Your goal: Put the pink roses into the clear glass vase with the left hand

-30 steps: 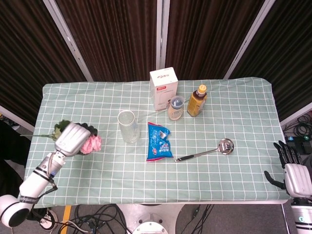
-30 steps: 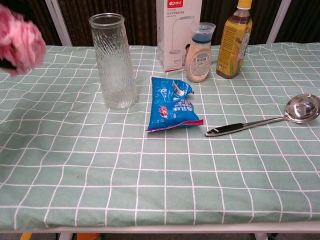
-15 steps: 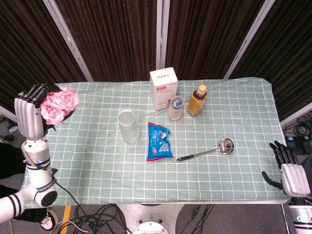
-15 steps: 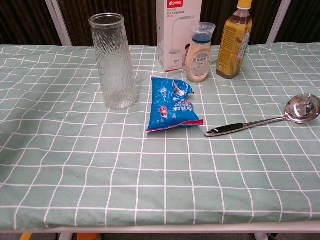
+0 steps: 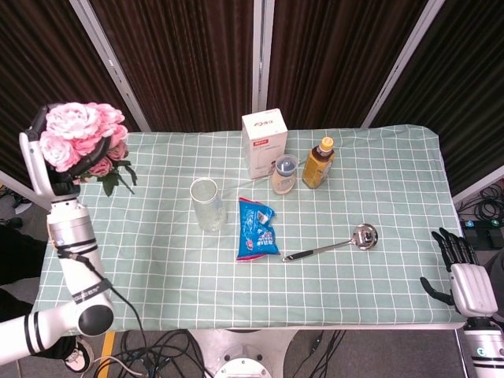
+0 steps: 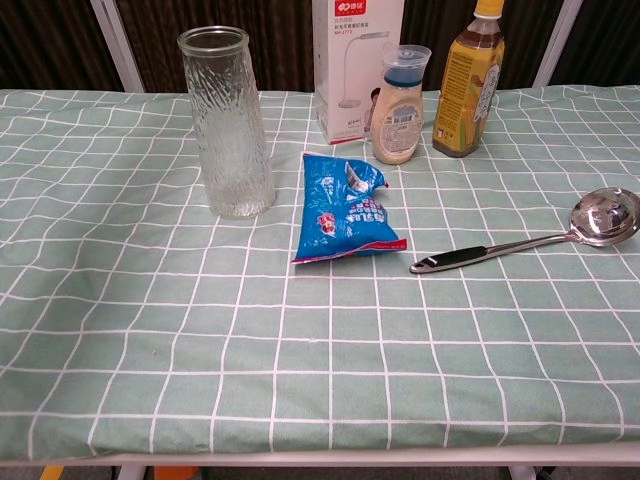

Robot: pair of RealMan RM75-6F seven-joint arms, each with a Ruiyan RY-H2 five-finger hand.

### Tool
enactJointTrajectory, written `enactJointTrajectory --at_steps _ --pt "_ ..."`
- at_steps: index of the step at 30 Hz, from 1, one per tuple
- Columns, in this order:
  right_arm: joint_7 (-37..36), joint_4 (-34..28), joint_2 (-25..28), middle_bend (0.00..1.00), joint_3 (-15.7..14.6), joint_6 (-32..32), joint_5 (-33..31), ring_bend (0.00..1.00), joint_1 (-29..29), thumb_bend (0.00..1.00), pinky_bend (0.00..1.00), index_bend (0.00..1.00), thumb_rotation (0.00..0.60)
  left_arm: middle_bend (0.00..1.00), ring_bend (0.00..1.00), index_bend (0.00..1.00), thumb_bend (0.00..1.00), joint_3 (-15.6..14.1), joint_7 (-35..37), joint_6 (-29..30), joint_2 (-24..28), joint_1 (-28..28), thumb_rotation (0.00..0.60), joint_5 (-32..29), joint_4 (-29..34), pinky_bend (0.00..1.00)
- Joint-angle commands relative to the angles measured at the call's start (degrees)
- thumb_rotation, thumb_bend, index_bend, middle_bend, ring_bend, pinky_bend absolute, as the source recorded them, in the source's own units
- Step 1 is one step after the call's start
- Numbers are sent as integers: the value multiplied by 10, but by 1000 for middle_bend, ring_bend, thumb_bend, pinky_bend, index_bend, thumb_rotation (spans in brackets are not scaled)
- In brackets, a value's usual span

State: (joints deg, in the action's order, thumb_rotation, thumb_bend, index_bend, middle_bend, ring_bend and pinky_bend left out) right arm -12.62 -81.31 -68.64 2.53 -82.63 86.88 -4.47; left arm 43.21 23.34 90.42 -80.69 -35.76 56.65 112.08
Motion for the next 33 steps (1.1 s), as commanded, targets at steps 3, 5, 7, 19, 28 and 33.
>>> enactJointTrajectory --at_steps 3,5,7,19,28,33 --pt "-8 6 -1 0 0 4 -4 0 -1 185 0 0 600 488 454 491 261 47 44 -51 -35 -53 600 -52 -26 625" --pt "-13 10 -1 0 0 5 -5 0 0 185 0 0 600 488 454 491 261 51 48 -64 -48 -71 600 -62 -45 624" --pt "-19 13 1 0 0 7 -7 0 0 185 0 0 600 488 454 491 260 54 58 -77 -65 -88 600 -72 -65 623" --pt "-35 15 18 0 6 1 -19 0 7 193 0 0 600 488 454 491 261 51 101 -110 -145 -144 600 -88 -151 622" --pt "-49 22 19 0 4 3 -12 0 5 198 0 0 600 488 453 491 261 -15 138 -69 -194 -143 600 28 -234 622" --pt "-48 22 17 0 4 5 -13 0 4 198 0 0 600 485 447 488 259 -60 141 -44 -208 -122 600 77 -243 619"
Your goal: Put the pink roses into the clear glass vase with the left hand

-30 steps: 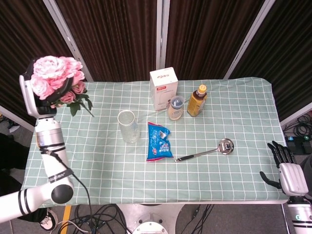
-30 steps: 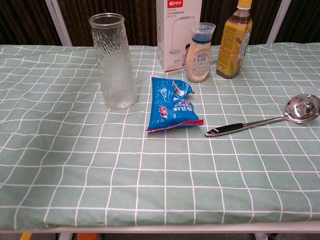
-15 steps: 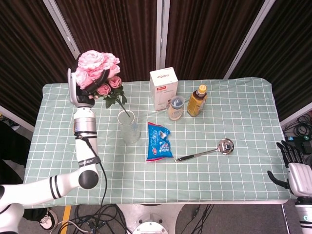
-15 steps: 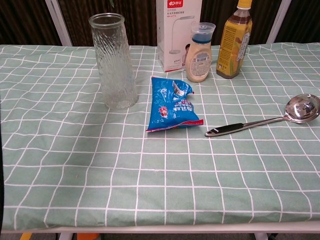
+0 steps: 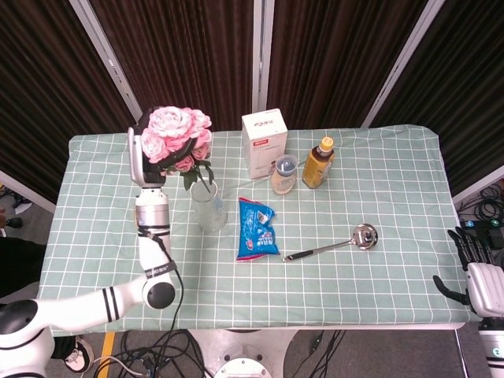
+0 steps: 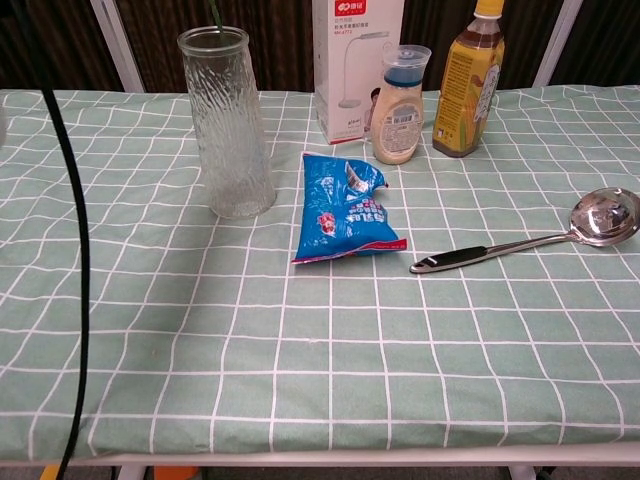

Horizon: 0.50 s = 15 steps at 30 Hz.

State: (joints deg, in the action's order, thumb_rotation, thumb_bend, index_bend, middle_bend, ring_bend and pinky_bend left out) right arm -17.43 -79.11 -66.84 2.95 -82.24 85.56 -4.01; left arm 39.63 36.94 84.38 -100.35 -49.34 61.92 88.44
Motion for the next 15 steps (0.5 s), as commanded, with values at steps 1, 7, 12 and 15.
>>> enactJointTrajectory --at_steps 1,7,12,15 --pt "1 1 -3 0 -1 3 0 0 -1 198 0 0 600 481 442 485 258 -38 3 24 -14 20 600 38 -11 615" --pt "0 -3 -4 0 -1 -2 3 0 0 198 0 0 600 297 250 273 169 -84 40 32 -28 34 600 99 -59 419" --pt "0 0 -7 0 2 -3 -2 0 1 197 0 0 600 69 83 135 88 -96 90 37 -42 41 600 125 -111 207" --pt "-2 4 -10 0 1 4 -5 0 -1 197 0 0 600 44 71 126 54 -92 105 41 -42 45 600 131 -117 179"
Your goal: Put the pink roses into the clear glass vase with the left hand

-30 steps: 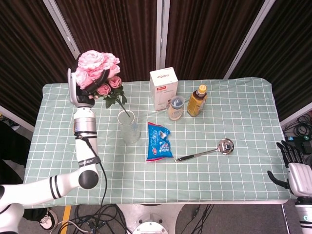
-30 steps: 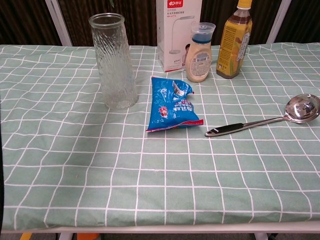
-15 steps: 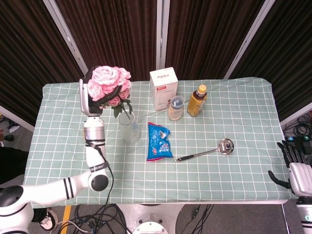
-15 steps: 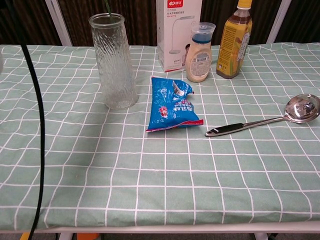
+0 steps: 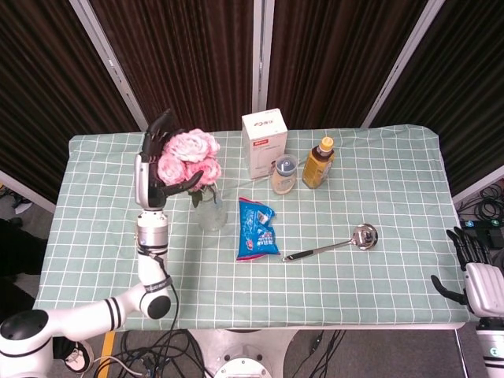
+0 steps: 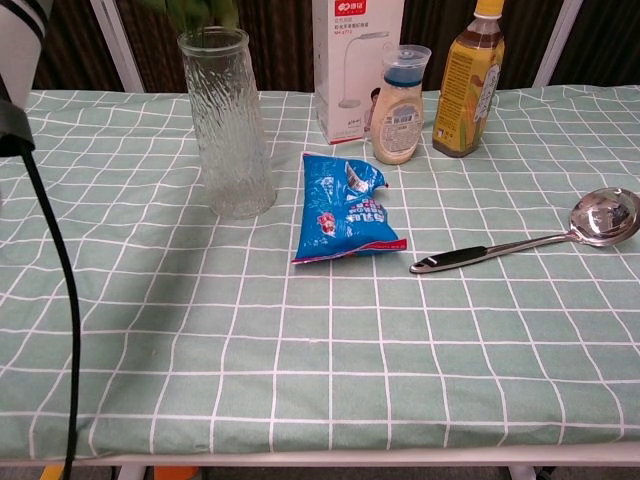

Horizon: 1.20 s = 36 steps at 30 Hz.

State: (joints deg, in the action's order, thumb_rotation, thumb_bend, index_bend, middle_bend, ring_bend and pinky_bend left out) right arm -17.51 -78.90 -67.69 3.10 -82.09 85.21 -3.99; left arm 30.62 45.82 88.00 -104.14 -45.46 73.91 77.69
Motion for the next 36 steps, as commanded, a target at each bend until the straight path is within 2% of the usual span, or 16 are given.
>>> enactJointTrajectory --at_steps 1,9,15,20,24,26,29,34,36 --pt "-3 4 -2 0 0 2 -1 0 -1 197 0 0 600 44 71 125 45 -1 19 6 -2 9 600 13 -9 173" --pt "-7 8 -5 0 1 0 -1 0 -1 197 0 0 600 47 71 125 27 6 8 21 22 29 600 26 17 167" --pt "-2 6 -7 0 2 -6 4 0 -1 197 0 0 600 54 72 125 27 13 -24 29 92 67 600 33 47 171" --pt "0 4 -8 0 5 -20 4 0 4 197 0 0 600 95 72 141 45 -4 -38 39 158 132 600 22 54 184" --pt "2 2 -7 0 6 -21 -1 0 7 198 0 0 600 119 71 218 87 -53 -47 35 196 191 600 19 40 198" --pt "6 -4 -4 0 8 -25 -1 0 8 197 0 0 600 119 72 233 90 -91 -75 15 218 216 600 21 23 193" --pt "15 -19 2 0 9 -37 6 0 10 197 0 0 600 119 71 234 90 -153 -141 -15 250 244 600 38 7 160" --pt "32 -42 13 0 4 -53 24 0 14 197 0 0 600 120 72 234 91 -221 -263 -2 260 276 600 83 -38 148" --pt "39 -49 15 0 1 -54 28 0 15 198 0 0 600 120 72 234 91 -242 -320 7 266 289 600 98 -38 150"
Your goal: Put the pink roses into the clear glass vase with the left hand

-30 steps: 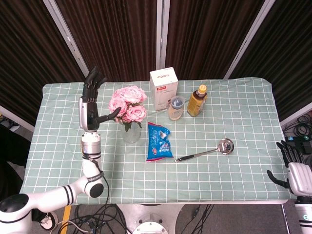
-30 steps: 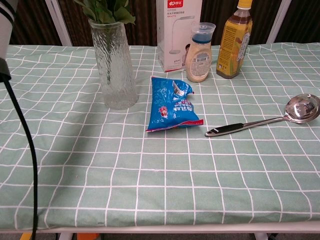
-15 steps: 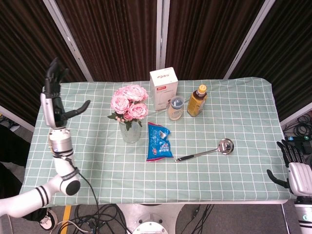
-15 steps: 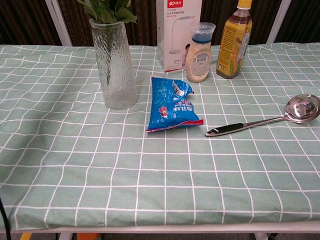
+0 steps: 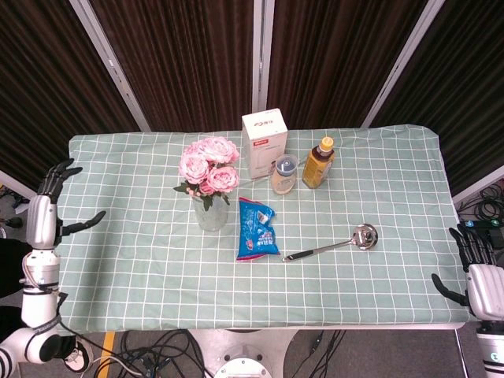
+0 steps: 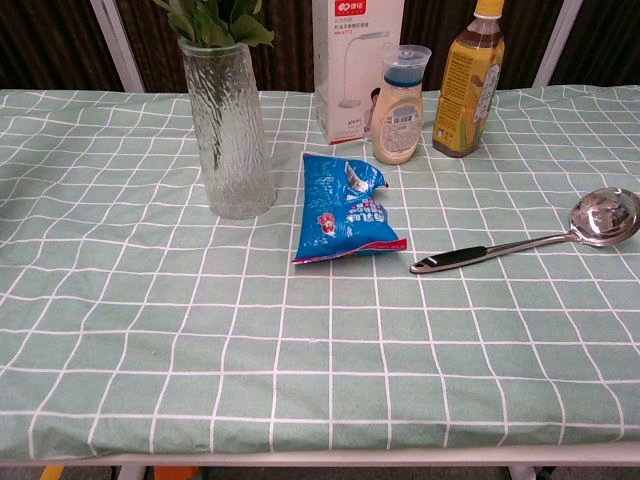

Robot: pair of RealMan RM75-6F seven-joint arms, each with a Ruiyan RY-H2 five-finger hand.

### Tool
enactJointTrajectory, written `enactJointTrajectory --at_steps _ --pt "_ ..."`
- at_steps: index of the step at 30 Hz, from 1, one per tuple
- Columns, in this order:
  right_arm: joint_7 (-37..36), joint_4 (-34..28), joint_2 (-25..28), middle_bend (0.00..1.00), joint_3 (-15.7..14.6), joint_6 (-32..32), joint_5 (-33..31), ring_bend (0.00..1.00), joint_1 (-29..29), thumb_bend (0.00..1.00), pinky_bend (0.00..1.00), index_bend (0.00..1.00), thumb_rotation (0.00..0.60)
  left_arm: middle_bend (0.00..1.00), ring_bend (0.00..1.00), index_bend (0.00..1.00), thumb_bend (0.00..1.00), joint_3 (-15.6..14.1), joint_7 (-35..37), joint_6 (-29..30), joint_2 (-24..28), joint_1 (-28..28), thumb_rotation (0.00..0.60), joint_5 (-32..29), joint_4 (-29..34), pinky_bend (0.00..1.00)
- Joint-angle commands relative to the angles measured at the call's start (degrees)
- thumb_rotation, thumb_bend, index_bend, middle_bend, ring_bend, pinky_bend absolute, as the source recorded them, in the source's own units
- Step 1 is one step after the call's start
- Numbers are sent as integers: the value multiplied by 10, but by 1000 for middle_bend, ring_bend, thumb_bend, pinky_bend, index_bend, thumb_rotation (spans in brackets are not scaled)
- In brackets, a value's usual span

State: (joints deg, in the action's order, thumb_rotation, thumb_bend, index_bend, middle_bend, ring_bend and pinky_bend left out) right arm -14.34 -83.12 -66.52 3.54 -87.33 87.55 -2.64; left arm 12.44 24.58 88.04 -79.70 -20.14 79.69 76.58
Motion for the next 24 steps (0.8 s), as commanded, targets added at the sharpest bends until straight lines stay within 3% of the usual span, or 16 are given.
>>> enactJointTrajectory --at_steps 1,5,9,18,24 --pt "12 -9 3 0 -5 -1 6 0 2 198 0 0 600 120 72 234 91 -69 -131 7 25 42 600 45 -23 150" --pt "27 -12 -5 0 -6 3 4 0 1 197 0 0 600 120 64 231 91 -108 -227 -20 68 65 600 42 24 148" --pt "31 -6 -18 0 -9 13 -2 0 0 198 0 0 600 119 52 221 93 -119 -271 -11 91 90 600 31 59 133" --pt "45 -7 -25 0 -16 10 10 0 1 198 0 0 600 119 52 214 92 -126 -257 53 73 143 600 49 48 132" --pt "53 -12 -25 0 -18 10 14 0 0 197 0 0 600 119 52 208 92 -120 -241 61 60 152 600 56 26 133"
